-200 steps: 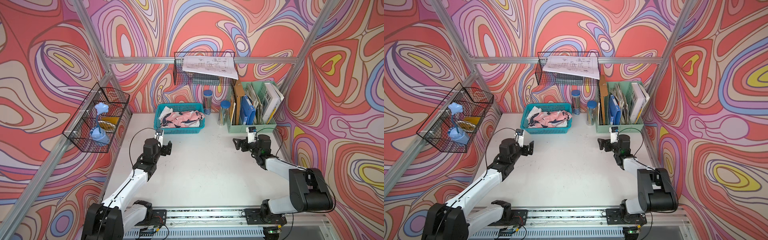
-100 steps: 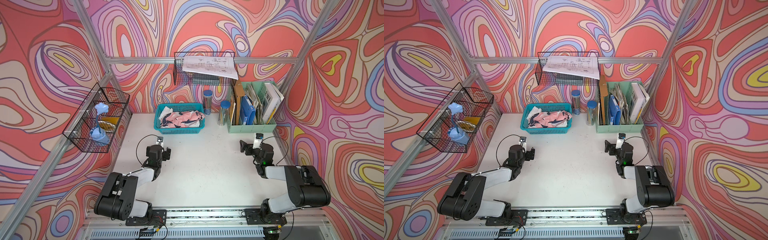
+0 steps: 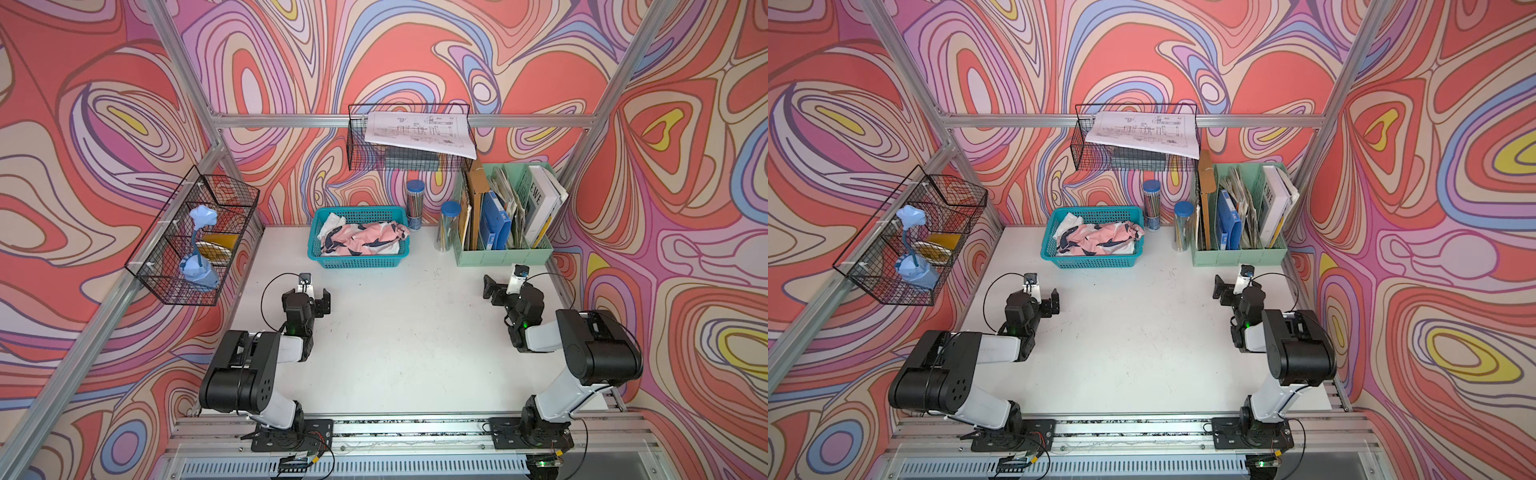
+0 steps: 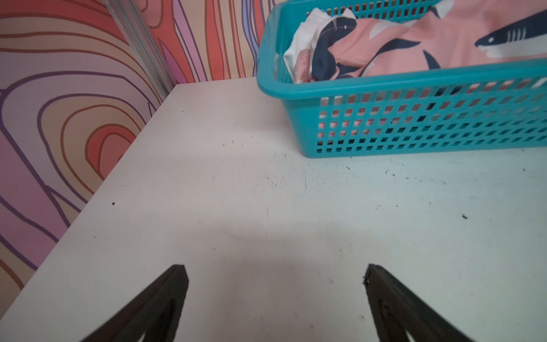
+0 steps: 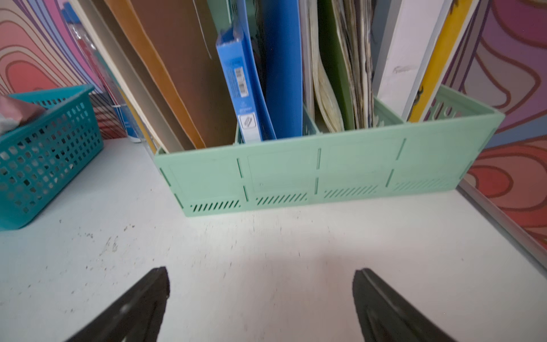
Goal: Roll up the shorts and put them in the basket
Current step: Reset both arms
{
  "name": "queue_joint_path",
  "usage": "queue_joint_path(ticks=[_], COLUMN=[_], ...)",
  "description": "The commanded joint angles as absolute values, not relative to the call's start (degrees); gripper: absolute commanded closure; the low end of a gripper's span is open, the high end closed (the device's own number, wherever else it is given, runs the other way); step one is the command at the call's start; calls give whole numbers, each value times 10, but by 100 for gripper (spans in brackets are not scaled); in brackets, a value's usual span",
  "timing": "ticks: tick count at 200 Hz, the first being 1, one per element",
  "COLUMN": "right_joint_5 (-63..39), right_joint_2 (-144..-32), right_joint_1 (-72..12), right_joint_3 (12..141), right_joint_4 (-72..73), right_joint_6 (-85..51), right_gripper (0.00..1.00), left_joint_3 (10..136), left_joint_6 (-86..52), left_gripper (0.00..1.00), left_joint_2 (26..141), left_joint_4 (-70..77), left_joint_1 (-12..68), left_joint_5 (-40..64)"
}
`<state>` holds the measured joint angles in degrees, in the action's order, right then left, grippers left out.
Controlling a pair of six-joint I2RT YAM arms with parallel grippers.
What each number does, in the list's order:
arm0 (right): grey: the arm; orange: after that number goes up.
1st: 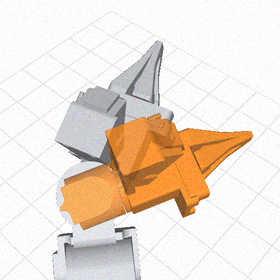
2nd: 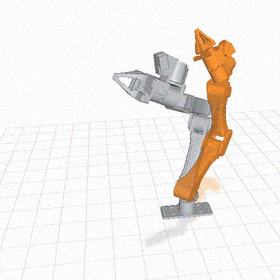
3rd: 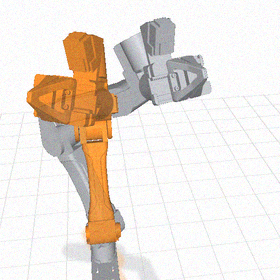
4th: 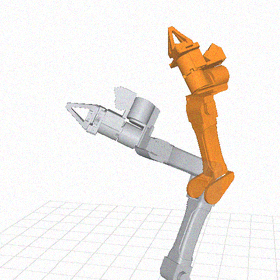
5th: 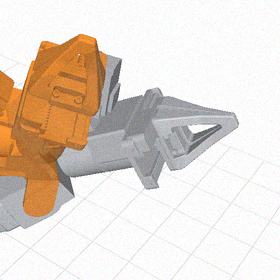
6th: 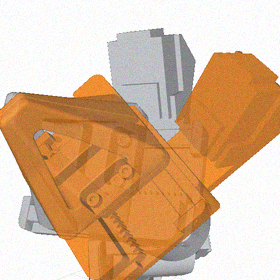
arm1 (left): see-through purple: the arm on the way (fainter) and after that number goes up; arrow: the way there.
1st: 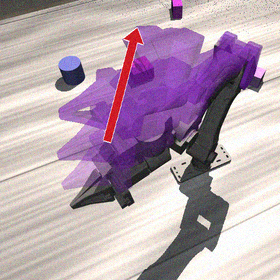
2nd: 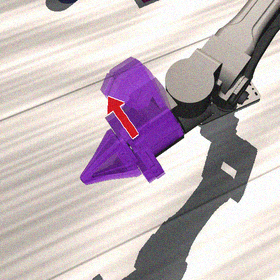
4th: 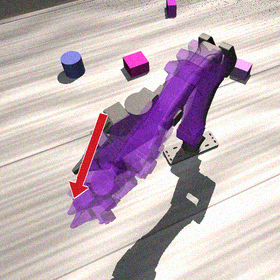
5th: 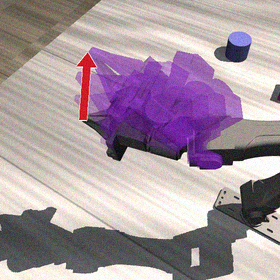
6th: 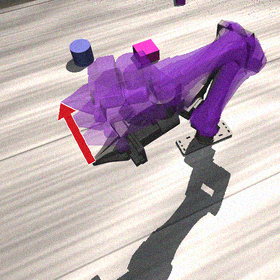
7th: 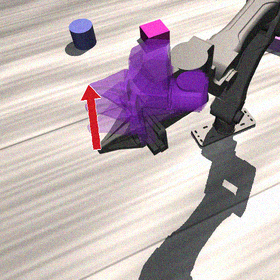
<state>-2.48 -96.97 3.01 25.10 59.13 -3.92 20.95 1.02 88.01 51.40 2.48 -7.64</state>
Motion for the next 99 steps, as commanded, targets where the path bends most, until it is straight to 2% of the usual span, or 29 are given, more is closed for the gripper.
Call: queue_joint_path(ticks=[1,99], right_joint_5=[-12,-11], right_joint_2=[-969,-969], right_joint_1=[28,28], right_joint_3=[258,258], right_joint_4=[563,562], right_joint_6=[-35,-36], right_gripper=[2,2], left_joint_3=[216,215], left_joint_6=[-6,-10], left_gripper=[1,1], left_joint_2=[876,883], left_joint_4=[496,508], left_joint_1=[19,18], left_joint_5=[-69,-66])
